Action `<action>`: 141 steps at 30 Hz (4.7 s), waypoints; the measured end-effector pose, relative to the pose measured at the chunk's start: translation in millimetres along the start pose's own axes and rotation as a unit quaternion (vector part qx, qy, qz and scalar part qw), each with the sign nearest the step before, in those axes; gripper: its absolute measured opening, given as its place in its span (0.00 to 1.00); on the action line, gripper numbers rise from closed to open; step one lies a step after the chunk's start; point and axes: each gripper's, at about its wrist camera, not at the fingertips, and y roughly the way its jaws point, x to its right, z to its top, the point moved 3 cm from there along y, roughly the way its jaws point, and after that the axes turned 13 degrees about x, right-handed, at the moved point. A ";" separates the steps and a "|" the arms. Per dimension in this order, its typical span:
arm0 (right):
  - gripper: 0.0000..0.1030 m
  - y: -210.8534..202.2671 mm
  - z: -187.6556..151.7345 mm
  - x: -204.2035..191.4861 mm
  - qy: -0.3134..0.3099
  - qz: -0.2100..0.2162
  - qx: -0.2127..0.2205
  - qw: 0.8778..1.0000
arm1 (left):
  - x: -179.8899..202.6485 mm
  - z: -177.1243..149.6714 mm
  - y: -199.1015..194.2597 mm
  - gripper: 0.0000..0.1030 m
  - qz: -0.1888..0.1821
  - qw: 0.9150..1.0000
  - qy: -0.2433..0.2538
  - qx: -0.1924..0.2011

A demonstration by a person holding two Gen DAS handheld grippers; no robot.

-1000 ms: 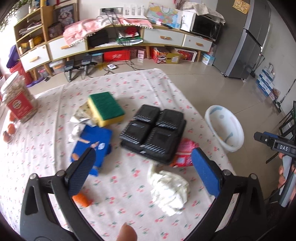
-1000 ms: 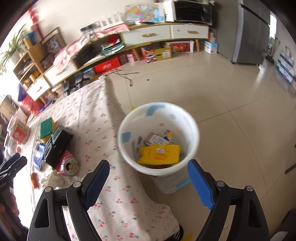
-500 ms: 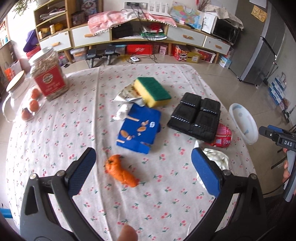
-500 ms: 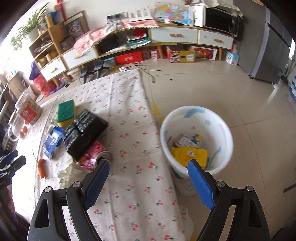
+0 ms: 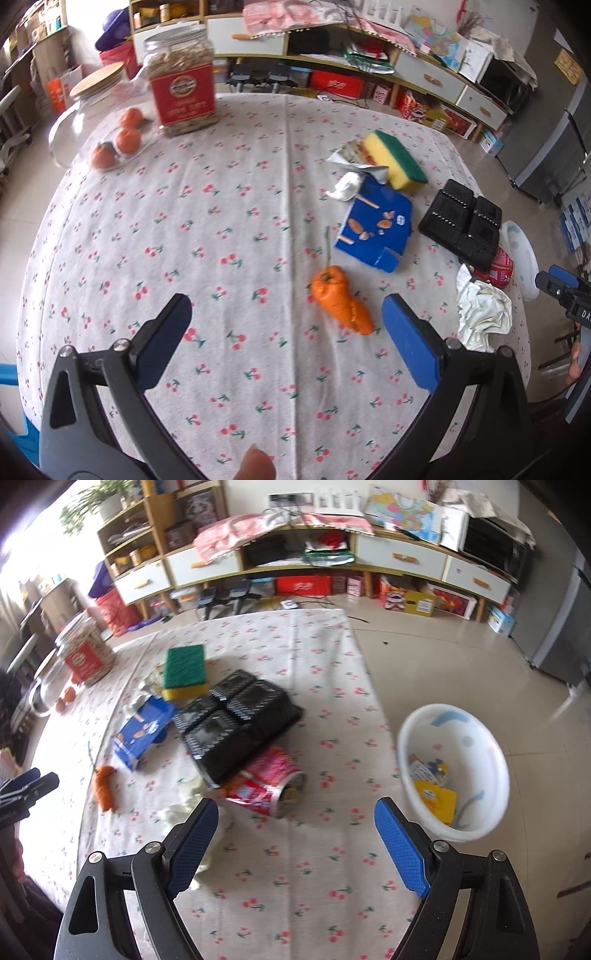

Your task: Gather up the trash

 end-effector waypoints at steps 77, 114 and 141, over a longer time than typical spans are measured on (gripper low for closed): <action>0.41 -0.6 -26.3 -28.9 0.006 0.087 -0.026 0.996 | 38.8 -25.0 39.8 0.19 -0.048 0.998 -0.025 -0.042; 0.41 -46.4 -40.1 190.0 0.190 -0.034 0.028 0.981 | 276.0 2.3 16.2 0.18 -0.179 0.970 0.167 0.002; 0.41 -31.7 -56.0 268.4 0.256 -0.080 0.005 0.963 | 413.5 -7.0 70.2 0.48 -0.253 0.941 0.225 -0.004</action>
